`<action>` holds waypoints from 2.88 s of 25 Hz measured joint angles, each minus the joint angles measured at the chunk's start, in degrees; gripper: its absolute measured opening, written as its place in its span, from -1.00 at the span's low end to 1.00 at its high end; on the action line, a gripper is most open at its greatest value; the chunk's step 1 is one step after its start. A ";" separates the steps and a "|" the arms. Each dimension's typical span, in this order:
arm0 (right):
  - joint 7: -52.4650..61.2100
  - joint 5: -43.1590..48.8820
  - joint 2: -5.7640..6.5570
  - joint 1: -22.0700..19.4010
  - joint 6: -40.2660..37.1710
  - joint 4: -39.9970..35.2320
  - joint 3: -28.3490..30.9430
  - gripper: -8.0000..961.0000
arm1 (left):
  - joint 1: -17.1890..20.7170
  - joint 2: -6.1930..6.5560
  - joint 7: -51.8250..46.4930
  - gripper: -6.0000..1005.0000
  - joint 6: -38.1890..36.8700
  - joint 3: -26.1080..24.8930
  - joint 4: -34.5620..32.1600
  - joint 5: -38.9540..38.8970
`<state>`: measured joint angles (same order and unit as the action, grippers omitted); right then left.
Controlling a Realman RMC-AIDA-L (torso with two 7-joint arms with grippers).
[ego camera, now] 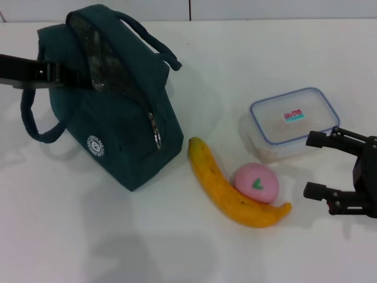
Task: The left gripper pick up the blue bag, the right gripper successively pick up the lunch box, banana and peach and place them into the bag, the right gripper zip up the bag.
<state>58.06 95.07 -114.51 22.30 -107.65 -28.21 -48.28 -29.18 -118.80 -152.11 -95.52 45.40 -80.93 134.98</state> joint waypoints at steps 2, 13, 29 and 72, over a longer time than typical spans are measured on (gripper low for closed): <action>0.27 -0.01 0.00 -0.14 0.00 0.01 0.46 0.81 | -0.04 0.01 -0.59 -0.35 -0.69 -0.05 -0.01 -0.03; 8.37 -0.08 0.47 -0.51 5.95 3.43 10.88 0.81 | 0.01 0.19 -1.49 -0.93 -7.97 0.08 0.34 -5.93; 24.59 -4.85 -0.56 3.19 33.12 12.81 16.18 0.80 | 0.11 0.51 -2.98 -0.93 -9.27 -0.05 0.34 -6.66; 36.88 -6.42 -0.67 6.03 27.82 19.84 14.03 0.68 | -0.15 -0.02 -1.61 -0.93 -8.37 0.01 1.36 -8.21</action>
<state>94.94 88.65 -115.19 28.32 -79.83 -8.37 -34.25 -29.33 -118.82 -153.72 -103.88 45.41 -79.57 126.76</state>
